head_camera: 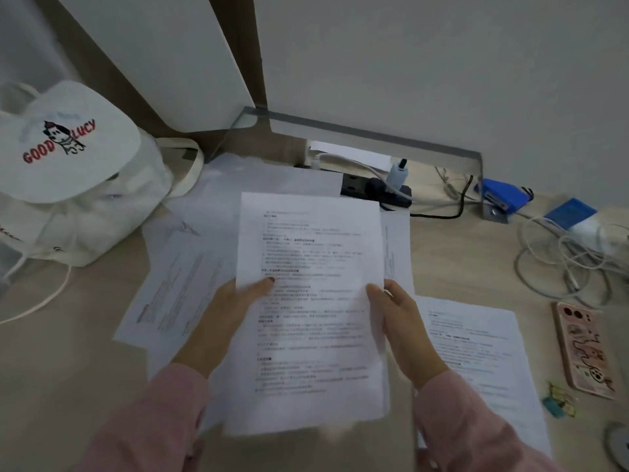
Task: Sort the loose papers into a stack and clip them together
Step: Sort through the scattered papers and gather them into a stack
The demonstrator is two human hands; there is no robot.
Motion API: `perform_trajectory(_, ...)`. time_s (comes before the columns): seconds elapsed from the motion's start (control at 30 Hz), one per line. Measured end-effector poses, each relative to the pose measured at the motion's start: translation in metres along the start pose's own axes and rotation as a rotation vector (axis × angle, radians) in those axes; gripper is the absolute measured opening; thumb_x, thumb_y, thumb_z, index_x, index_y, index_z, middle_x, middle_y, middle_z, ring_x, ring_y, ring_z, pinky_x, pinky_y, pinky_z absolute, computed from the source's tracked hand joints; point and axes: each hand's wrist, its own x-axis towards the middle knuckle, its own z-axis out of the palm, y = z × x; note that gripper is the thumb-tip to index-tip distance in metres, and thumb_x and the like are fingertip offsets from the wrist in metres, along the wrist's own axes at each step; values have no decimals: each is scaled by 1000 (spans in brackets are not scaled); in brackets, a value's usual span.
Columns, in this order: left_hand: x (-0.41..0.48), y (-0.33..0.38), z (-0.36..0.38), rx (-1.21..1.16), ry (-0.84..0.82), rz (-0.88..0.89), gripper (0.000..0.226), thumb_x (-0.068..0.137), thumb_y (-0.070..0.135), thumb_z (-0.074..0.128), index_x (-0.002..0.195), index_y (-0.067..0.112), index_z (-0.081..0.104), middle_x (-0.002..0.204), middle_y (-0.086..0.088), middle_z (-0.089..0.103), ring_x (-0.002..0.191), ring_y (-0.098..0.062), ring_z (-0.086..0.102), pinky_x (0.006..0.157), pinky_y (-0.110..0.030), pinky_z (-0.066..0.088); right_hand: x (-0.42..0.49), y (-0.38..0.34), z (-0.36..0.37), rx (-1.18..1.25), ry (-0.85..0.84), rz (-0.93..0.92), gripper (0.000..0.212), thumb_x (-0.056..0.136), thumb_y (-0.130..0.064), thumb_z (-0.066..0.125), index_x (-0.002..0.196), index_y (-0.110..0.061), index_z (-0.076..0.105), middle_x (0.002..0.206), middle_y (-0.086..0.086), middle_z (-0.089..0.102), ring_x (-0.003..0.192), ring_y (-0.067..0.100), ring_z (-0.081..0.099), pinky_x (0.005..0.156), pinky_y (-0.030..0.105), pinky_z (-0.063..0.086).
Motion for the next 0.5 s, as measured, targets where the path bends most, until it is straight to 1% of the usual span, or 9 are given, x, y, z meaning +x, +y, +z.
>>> perform_trajectory(0.03,6,-6,-4,13,37,-12,30,85,23,64,115,21,65,104,1,73,93,-17,69,82,-30,53,7,5,2,-34,25,7,21,88,-30,57,101,-15,61,107,11,68,99,30,64,89,43,52)
perform_trajectory(0.07,10,-9,-7,21,65,-13,29,86,22,63,115,21,64,103,3,71,93,-16,68,81,-28,52,15,9,2,-72,70,-2,24,89,-27,56,109,-14,59,112,10,65,101,29,62,85,36,52)
perform_trajectory(0.1,16,-12,-13,28,97,-13,28,87,21,62,115,23,63,101,5,70,91,-14,67,77,-26,51,24,9,0,-121,135,-15,28,90,-22,55,117,-12,55,116,10,61,101,26,60,79,28,49)
perform_trajectory(0.13,21,-13,-19,24,123,-22,26,88,21,60,114,24,60,100,6,68,90,-12,65,74,-23,50,35,10,-3,-180,209,-21,35,90,-18,56,124,-10,50,121,11,56,102,23,56,78,25,46)
perform_trajectory(0.2,31,-17,-31,42,162,-49,28,90,20,58,118,23,58,101,3,67,90,-13,63,73,-24,48,57,10,-11,-351,307,7,51,87,-15,60,133,-6,41,134,16,42,113,28,50,86,31,43)
perform_trajectory(0.27,40,-24,-43,99,182,-78,32,91,19,57,123,18,57,107,-2,65,93,-18,62,82,-29,47,78,9,-16,-537,344,66,63,83,-15,64,137,-4,34,143,19,27,124,35,41,99,39,41)
perform_trajectory(0.3,44,-27,-49,123,184,-96,34,91,20,56,125,18,56,109,-3,64,94,-19,61,85,-31,46,86,9,-18,-601,361,86,67,82,-15,65,139,-4,32,144,20,24,128,37,36,105,41,37)
perform_trajectory(0.4,55,-37,-61,178,170,-137,36,92,22,54,128,21,53,111,-2,62,95,-19,60,88,-32,44,106,2,-21,-655,436,142,72,80,-17,65,141,-5,28,143,22,27,131,37,31,109,41,29)
perform_trajectory(0.5,60,-41,-64,217,151,-162,34,93,23,52,128,22,52,110,-2,61,100,-23,58,92,-35,43,121,-2,-26,-635,460,217,71,81,-23,66,140,-5,30,139,23,37,129,38,35,109,41,29)
